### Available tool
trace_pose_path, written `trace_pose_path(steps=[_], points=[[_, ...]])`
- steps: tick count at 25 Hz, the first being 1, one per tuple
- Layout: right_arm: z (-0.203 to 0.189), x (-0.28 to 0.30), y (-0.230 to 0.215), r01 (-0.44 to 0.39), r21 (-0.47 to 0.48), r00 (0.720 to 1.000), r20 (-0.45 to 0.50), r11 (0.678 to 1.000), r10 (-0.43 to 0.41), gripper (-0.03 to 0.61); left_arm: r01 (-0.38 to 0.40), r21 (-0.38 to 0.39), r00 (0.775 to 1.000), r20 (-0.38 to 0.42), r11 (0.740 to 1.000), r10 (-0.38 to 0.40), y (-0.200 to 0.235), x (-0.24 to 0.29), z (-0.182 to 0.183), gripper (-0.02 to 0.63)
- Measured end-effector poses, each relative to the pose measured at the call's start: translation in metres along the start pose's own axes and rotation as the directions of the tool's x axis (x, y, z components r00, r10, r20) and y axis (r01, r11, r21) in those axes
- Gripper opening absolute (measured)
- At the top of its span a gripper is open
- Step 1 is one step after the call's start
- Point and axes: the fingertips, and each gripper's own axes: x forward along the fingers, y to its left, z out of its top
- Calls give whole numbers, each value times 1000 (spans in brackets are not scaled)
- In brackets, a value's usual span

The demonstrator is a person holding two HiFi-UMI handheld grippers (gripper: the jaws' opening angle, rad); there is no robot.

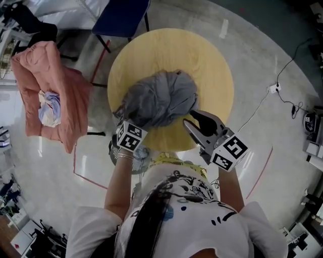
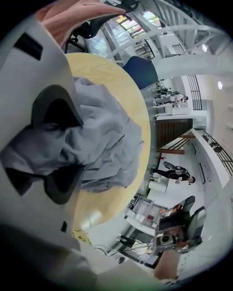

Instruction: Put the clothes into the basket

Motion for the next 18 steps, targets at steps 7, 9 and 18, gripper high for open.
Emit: trace_pose_path(steps=[7, 9, 18], points=[[-4, -5, -4, -4, 21, 1000, 5, 1000, 4, 126, 63, -44, 998, 25, 997, -62, -13, 0, 9, 74], [-2, -8, -3, -11, 26, 1000, 16, 1000, 10, 125, 102, -104, 991, 94, 989, -93, -16, -8, 17, 71], [5, -22, 2, -21, 18, 998, 54, 1000, 20, 125, 263, -154, 895, 407, 953, -181, -35, -79, 94, 69]])
